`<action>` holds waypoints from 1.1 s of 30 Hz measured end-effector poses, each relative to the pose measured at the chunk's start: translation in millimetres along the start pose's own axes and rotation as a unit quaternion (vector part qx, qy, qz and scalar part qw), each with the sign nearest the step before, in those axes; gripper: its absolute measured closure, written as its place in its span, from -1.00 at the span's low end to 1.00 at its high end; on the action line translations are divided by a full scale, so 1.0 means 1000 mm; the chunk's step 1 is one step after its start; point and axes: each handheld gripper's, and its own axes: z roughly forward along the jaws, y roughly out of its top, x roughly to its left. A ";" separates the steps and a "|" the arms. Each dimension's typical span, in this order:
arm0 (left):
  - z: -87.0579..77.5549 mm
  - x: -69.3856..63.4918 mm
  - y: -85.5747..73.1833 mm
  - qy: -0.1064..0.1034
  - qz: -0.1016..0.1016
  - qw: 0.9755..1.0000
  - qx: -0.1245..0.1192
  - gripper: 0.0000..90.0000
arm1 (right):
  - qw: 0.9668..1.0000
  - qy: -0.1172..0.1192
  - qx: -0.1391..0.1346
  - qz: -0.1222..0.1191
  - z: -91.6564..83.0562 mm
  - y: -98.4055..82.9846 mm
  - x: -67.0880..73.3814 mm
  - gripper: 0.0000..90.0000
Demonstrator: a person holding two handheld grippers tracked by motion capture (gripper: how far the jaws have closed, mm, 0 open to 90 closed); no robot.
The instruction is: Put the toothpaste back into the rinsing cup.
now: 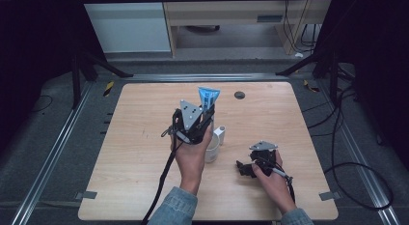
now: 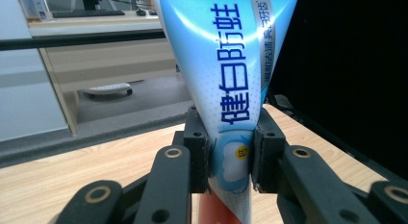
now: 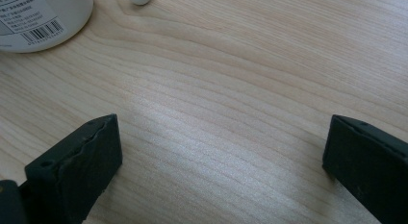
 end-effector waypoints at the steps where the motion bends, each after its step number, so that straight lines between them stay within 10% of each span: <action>1: 0.000 0.000 -0.001 0.000 0.000 1.000 -0.001 0.61 | 1.000 0.000 0.000 0.000 0.000 0.000 0.000 -0.99; 33: 0.022 -0.001 -0.041 -0.010 -0.006 1.000 0.029 0.61 | 1.000 0.000 0.000 0.001 0.000 0.000 0.000 -0.99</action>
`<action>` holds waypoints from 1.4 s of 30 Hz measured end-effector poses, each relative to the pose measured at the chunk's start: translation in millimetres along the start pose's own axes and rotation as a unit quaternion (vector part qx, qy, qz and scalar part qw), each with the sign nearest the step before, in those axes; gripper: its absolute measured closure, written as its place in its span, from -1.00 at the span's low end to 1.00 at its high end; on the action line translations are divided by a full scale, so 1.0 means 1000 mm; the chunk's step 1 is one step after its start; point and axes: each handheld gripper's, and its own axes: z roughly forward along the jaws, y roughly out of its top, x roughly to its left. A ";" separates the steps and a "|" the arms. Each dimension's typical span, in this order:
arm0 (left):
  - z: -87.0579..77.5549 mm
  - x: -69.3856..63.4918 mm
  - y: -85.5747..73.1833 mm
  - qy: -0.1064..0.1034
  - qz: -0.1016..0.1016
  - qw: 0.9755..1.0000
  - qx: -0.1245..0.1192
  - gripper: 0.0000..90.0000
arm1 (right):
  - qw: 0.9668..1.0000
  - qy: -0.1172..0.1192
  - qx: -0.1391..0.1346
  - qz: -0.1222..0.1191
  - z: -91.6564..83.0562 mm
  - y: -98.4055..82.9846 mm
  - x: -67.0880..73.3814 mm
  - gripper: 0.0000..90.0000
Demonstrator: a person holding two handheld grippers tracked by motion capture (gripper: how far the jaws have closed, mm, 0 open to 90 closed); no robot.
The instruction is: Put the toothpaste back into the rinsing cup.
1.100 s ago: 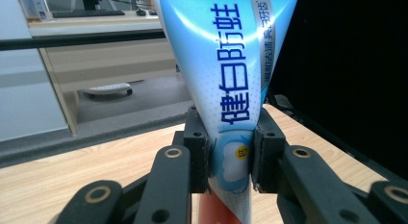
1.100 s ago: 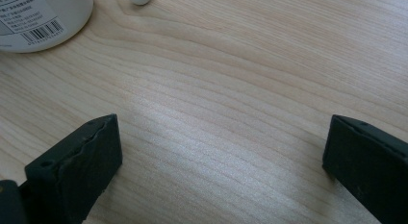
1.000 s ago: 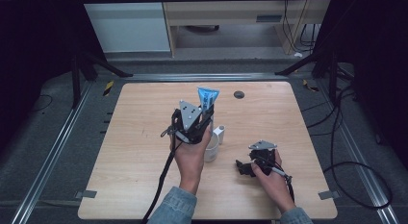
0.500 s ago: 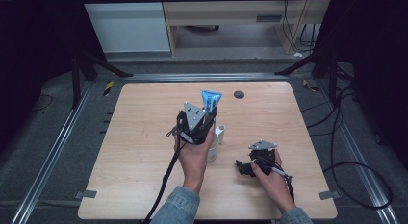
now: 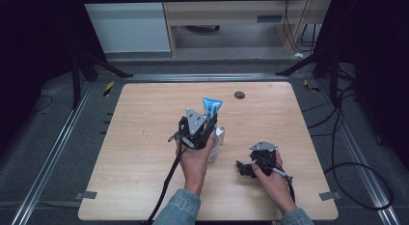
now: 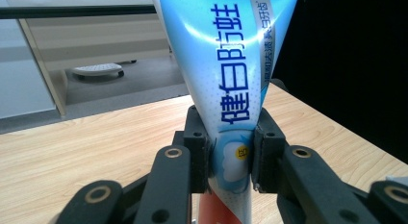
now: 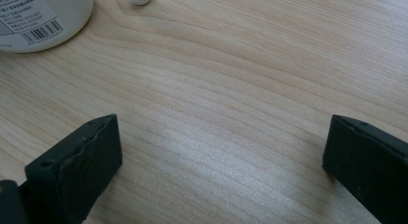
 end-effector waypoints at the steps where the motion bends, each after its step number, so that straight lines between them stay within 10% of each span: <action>1: 0.000 0.000 -0.001 0.001 0.001 1.000 0.001 0.61 | 1.000 0.000 0.000 0.000 0.000 0.000 0.000 -0.99; 42: 0.007 -0.002 -0.029 0.014 0.004 1.000 0.013 0.60 | 1.000 0.002 0.001 0.003 0.000 0.001 0.000 -0.99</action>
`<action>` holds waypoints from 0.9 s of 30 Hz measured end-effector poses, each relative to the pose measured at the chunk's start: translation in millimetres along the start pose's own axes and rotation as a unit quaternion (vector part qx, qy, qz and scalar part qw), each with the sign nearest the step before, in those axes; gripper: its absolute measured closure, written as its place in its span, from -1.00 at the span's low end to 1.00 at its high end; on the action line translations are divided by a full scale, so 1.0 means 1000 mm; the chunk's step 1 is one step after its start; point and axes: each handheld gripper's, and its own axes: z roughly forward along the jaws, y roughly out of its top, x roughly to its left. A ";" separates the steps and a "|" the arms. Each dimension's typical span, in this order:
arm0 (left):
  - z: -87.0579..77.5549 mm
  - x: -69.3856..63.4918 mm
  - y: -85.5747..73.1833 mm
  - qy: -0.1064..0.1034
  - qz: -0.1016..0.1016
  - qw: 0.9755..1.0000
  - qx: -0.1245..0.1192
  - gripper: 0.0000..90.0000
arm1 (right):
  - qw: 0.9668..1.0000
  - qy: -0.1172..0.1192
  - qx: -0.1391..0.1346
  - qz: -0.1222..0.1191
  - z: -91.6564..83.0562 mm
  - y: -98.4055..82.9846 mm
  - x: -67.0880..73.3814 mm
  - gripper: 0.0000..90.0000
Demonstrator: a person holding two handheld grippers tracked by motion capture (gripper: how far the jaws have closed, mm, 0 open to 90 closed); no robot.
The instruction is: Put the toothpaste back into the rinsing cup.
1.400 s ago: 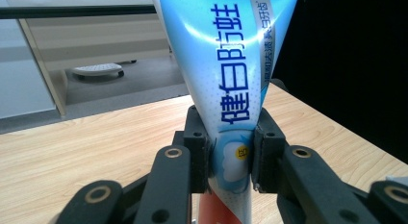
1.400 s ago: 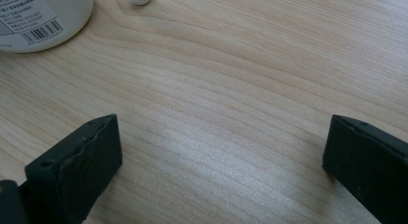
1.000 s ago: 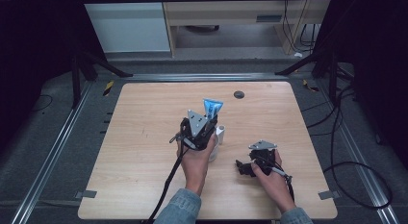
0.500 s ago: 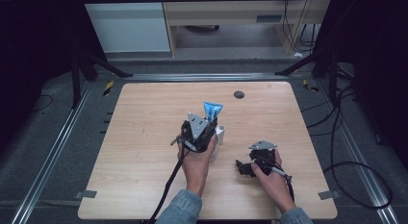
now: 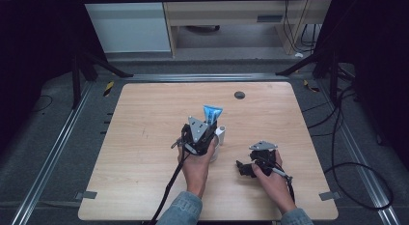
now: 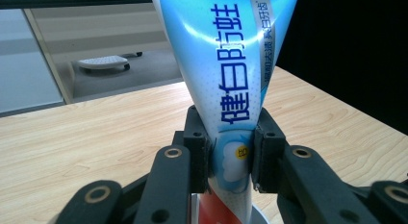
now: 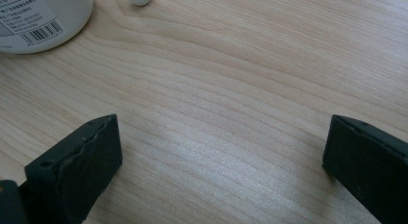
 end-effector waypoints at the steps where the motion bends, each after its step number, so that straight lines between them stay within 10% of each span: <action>1: 0.000 0.000 -0.001 0.000 0.001 1.000 0.002 0.60 | 1.000 -0.003 -0.003 -0.010 0.001 0.000 -0.001 -0.99; 27: 0.006 0.001 -0.013 0.005 -0.001 1.000 0.031 0.60 | 1.000 0.000 0.000 0.002 0.000 0.000 0.000 -0.99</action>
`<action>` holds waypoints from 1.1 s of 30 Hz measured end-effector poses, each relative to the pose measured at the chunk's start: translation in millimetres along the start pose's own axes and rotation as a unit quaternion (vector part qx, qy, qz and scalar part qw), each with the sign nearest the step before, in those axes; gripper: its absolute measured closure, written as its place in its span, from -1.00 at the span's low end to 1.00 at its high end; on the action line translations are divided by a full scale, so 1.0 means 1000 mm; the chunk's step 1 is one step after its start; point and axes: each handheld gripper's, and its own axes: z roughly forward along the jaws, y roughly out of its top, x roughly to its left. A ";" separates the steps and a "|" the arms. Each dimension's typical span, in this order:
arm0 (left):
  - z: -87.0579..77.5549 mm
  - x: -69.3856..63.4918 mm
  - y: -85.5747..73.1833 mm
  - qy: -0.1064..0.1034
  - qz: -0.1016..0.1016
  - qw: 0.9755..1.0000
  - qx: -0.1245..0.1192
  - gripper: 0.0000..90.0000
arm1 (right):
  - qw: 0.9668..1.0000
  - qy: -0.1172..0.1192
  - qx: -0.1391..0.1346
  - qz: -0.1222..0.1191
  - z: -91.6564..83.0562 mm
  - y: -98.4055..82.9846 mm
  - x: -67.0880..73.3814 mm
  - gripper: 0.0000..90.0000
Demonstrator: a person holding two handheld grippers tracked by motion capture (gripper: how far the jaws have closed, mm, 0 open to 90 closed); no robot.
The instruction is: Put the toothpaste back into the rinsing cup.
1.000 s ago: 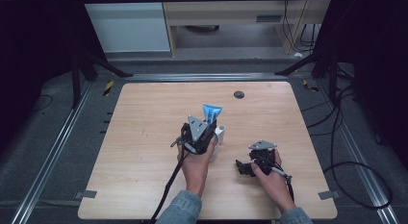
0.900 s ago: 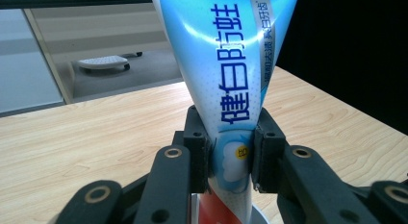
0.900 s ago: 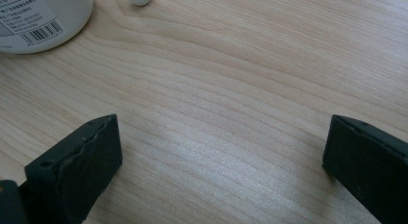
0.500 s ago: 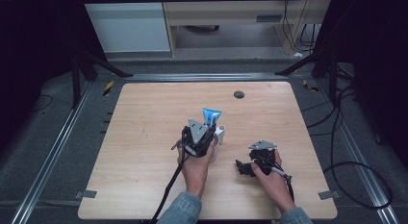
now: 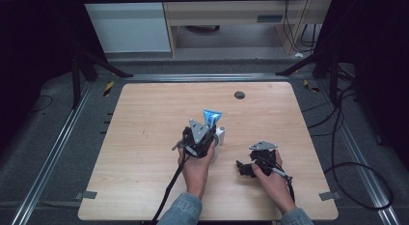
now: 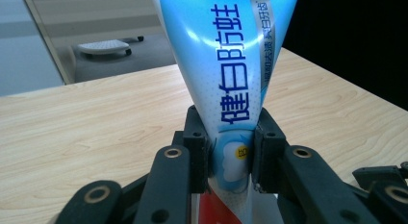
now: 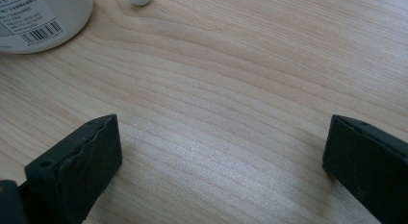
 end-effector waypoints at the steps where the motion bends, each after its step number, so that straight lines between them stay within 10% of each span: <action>1: 0.000 0.000 0.000 0.000 0.000 1.000 0.003 0.60 | 1.000 -0.003 -0.003 -0.010 0.001 0.000 -0.001 -0.99; 33: 0.003 0.003 -0.002 0.003 -0.016 0.999 0.028 0.59 | 1.000 -0.003 -0.003 -0.010 0.001 -0.001 -0.001 -0.99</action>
